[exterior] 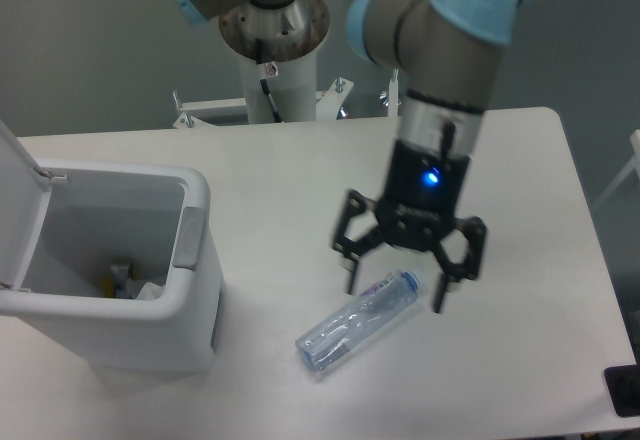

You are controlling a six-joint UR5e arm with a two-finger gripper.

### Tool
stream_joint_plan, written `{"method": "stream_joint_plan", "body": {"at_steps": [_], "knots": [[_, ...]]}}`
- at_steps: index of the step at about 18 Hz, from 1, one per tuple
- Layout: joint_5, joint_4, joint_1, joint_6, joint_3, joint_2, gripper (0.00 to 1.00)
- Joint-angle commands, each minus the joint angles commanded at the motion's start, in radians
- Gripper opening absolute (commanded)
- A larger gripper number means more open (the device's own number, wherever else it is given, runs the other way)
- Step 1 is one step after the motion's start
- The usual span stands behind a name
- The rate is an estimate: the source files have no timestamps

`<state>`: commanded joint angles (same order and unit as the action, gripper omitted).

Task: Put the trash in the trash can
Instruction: 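Move the open gripper back above the clear water bottle, then lower the gripper around the bottle's cap end and close on it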

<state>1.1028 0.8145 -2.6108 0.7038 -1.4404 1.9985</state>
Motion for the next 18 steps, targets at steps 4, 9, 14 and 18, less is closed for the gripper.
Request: {"method": "stream_joint_plan", "body": {"at_steps": [4,9,14,18], "knots": [[0.034,-0.003,0.011,-0.01,-0.023,0.032,1.0],[0.038,-0.012,0.024,0.015,-0.058,0.042,1.0],[0.046,-0.005,0.038,0.092,-0.074,0.046,1.0],[0.233,0.0,0.132,0.17,-0.071,0.074,1.0]]}}
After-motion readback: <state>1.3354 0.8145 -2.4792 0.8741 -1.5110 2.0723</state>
